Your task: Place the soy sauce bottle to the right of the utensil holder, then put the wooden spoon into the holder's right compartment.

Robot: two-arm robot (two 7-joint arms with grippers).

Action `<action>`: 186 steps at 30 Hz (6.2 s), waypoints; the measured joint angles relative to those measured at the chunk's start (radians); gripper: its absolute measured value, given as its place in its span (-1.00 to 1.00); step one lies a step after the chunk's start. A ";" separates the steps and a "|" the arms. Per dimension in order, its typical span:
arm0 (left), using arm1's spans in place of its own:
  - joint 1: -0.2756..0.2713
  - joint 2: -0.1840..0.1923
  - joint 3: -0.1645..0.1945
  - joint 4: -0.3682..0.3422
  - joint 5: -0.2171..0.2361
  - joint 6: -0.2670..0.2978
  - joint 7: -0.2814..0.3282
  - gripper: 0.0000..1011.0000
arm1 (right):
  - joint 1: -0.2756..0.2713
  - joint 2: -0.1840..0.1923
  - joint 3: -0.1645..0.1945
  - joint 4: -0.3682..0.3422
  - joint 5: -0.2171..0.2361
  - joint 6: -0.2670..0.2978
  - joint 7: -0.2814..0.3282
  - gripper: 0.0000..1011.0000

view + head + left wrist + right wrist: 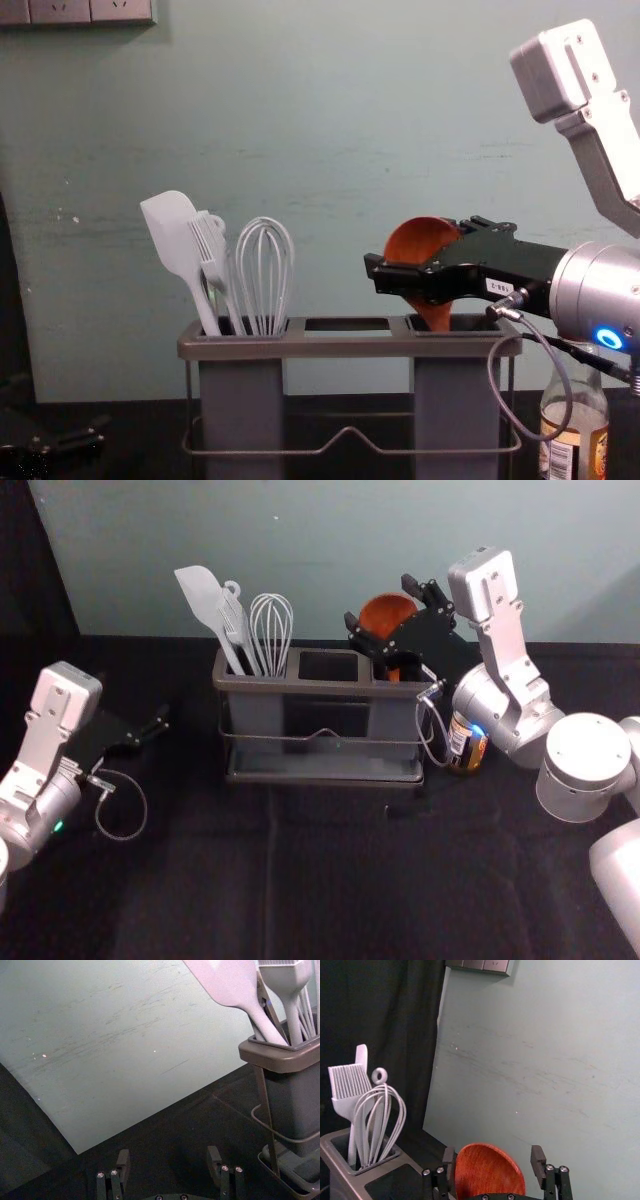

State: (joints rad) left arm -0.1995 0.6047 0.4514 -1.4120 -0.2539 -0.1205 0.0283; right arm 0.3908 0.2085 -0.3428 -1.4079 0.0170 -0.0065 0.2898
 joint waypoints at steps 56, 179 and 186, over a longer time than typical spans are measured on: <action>0.000 0.000 0.000 0.000 0.000 0.000 0.000 0.99 | -0.086 0.180 0.133 -0.324 0.243 0.189 0.134 0.98; 0.000 0.000 0.000 0.000 0.000 0.000 0.000 0.99 | -0.391 0.270 0.116 -0.195 0.259 -0.085 0.086 0.98; 0.000 0.000 0.000 0.000 0.000 0.000 0.000 0.99 | -0.391 0.270 0.116 -0.195 0.259 -0.085 0.086 0.98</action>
State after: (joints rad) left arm -0.1995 0.6047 0.4514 -1.4120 -0.2539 -0.1205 0.0283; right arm -0.0002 0.4782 -0.2264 -1.6025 0.2757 -0.0915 0.3761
